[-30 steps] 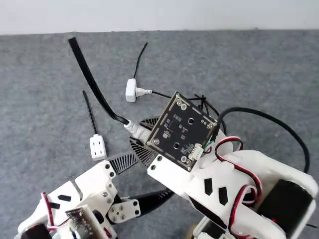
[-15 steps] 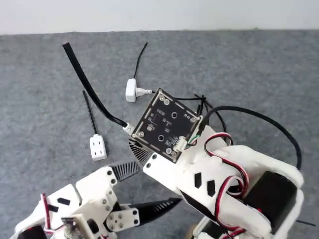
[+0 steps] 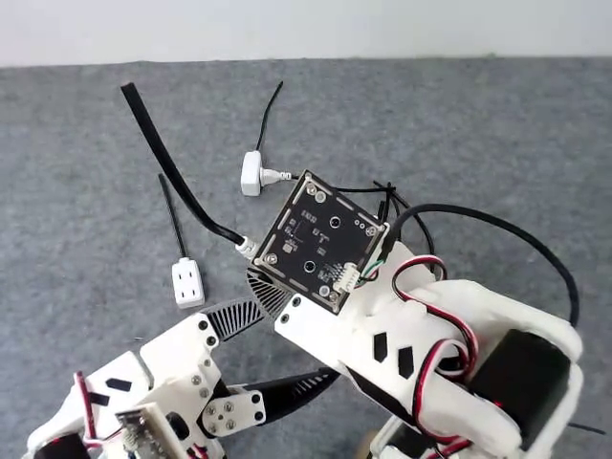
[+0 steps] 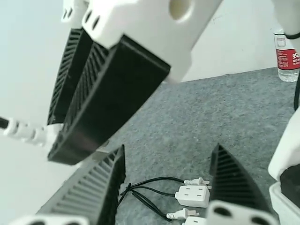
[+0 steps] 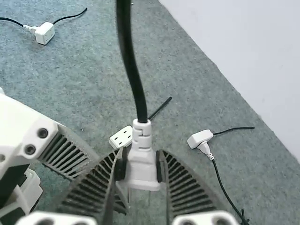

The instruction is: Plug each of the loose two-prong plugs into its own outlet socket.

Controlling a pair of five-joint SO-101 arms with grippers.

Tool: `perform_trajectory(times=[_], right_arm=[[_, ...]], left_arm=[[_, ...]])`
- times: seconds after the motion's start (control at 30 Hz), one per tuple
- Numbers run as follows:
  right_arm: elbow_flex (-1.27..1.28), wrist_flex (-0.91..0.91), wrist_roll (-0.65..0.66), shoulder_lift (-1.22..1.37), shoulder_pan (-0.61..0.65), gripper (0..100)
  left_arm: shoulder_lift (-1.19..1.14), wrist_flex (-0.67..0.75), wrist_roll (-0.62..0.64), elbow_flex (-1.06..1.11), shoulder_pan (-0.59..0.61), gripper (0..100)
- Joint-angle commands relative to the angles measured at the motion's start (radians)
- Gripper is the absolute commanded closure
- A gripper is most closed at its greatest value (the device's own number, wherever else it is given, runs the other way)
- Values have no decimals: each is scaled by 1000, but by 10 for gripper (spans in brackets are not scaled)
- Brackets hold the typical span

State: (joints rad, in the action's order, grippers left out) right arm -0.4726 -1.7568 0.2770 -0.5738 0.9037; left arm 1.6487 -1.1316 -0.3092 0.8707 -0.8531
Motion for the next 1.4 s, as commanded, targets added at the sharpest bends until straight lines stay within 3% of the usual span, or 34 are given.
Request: perform_trajectory(times=[0.0,0.67,1.0,1.2,1.37], right_arm=[[-3,-30,5,-7,12,990],[5,-35,14,-5,45,990],[83,-33,14,-18,5,990],[83,-35,14,-18,5,990],[83,-35,14,-18,5,990]], left_arm=[[2,8,14,-7,3,727],[2,32,-25,5,29,727],[2,31,-40,45,51,727],[2,58,-32,48,166,727],[2,58,-32,58,178,727]])
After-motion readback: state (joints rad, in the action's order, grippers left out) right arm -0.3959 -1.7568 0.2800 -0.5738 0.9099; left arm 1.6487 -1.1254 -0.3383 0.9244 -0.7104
